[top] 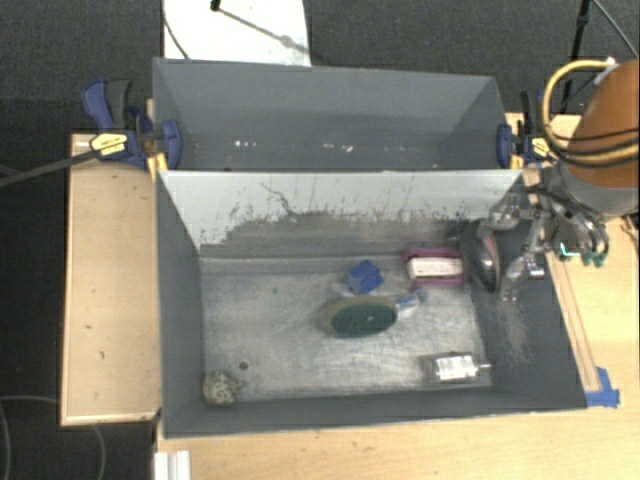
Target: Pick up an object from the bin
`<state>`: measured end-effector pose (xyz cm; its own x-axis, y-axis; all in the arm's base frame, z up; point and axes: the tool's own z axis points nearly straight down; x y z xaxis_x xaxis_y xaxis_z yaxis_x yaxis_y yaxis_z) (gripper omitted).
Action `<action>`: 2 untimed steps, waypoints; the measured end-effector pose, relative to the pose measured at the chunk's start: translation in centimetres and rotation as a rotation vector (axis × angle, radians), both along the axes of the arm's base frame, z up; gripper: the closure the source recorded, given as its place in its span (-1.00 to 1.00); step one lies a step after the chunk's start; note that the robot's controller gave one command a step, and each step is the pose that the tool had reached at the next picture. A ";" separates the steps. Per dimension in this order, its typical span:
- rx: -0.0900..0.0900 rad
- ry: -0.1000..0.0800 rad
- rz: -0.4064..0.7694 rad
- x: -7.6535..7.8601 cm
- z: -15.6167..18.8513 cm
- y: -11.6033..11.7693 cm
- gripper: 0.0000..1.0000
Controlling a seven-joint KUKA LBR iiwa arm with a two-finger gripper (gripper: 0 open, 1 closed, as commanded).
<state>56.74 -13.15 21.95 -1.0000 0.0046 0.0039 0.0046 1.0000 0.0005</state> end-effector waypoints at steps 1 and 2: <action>-0.004 -0.025 -0.141 2.2 -12.2 5.4 -1.00; 0.007 -0.035 -0.250 3.2 -13.5 0.4 -1.00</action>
Offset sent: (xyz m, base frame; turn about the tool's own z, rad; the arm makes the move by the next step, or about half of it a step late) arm 0.0189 0.0644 -0.1495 0.1470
